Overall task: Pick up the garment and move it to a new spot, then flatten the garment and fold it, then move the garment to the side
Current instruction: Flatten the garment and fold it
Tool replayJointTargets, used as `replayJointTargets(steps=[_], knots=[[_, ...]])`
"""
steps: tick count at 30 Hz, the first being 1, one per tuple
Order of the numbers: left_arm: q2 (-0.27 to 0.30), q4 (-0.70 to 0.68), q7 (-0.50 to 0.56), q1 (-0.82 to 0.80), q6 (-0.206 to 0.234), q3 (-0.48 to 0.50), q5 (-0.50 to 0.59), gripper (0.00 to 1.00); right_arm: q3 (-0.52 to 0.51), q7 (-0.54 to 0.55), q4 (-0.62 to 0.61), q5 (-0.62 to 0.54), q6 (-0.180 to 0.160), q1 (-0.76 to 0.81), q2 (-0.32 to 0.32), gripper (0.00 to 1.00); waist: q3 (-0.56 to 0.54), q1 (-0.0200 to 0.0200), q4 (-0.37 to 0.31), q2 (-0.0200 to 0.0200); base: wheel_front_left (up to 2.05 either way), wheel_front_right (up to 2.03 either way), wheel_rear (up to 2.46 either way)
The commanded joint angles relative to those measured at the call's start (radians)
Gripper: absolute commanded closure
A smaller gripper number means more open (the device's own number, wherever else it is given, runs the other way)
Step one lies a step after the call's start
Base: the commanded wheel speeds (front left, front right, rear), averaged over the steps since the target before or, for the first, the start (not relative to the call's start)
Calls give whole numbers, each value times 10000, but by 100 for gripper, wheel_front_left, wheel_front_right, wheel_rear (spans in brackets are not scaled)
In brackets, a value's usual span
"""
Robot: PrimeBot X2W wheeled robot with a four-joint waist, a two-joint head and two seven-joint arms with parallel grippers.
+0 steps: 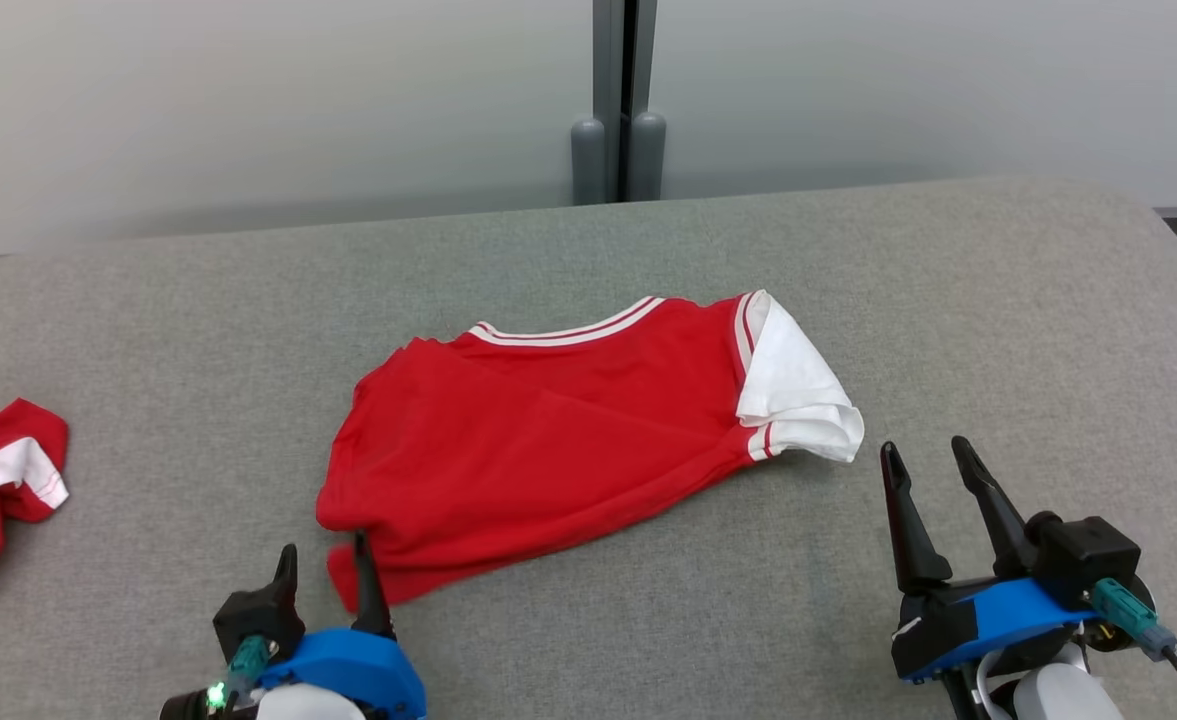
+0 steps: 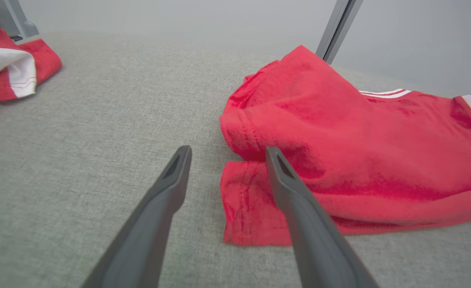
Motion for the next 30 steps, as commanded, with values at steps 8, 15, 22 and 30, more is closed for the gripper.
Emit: replayJointTargets(steps=[8, 15, 22, 30], knots=[[-2, -1341, -26, 675, 95, -132, 520, 0, 209, -42, 215, -417, 1, -504, -76, 0, -71, 0, 439, 0, 0, 0, 0], [-4, -1626, -28, 328, 101, -833, 345, 0, 746, -38, 2659, -1172, 1, -2513, -604, 0, 364, 0, 1154, 0, 0, 0, 0], [-5, -1811, -26, 132, 216, -1349, 73, 0, 836, 577, 5492, -2182, 1, -4400, -941, 0, 847, 0, 1709, 0, 0, 0, 0], [-7, -2030, -28, -138, 336, -1580, -118, 0, 411, 819, 7285, -3080, 1, -5010, -945, 54, 1248, 0, 1983, 0, 0, 0, 0]])
